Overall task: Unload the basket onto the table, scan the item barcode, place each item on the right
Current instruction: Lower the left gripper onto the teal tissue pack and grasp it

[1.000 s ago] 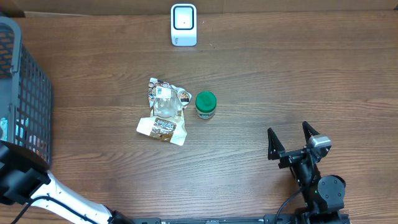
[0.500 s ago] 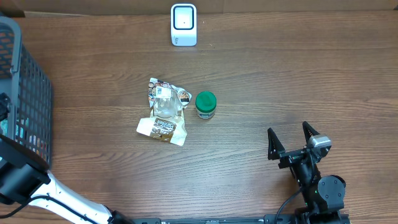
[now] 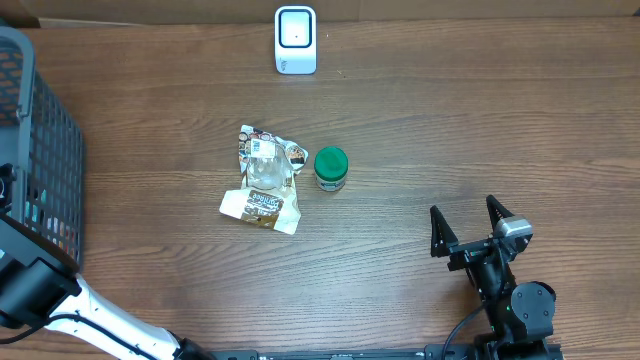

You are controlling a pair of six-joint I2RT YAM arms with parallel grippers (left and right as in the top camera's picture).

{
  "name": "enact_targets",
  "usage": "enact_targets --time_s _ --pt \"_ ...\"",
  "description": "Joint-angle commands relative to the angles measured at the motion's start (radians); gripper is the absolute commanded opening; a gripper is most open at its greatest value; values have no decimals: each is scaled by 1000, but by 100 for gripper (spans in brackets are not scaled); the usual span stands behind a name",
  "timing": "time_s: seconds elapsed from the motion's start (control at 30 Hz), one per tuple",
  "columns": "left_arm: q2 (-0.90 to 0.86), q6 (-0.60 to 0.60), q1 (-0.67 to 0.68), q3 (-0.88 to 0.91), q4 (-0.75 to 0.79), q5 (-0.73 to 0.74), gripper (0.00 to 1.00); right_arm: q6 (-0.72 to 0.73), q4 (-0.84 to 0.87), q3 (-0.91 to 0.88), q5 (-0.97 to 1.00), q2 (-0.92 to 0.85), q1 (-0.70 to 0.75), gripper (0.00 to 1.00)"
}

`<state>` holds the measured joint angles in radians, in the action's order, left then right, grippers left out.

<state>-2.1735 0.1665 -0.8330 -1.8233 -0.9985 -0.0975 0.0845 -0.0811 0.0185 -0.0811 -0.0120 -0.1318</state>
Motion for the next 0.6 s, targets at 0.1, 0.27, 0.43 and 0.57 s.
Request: enact_targets --time_s 0.1,0.27,0.43,0.57 --pt "2 9 2 32 19 6 70 -3 4 -11 -3 9 -4 100" --pt "2 10 2 89 60 5 83 -3 4 -11 -3 9 -4 100" --pt "2 13 2 109 77 5 29 -3 4 -11 -3 9 -4 100" --pt "2 13 2 109 72 4 4 -3 4 -11 -3 9 -4 100"
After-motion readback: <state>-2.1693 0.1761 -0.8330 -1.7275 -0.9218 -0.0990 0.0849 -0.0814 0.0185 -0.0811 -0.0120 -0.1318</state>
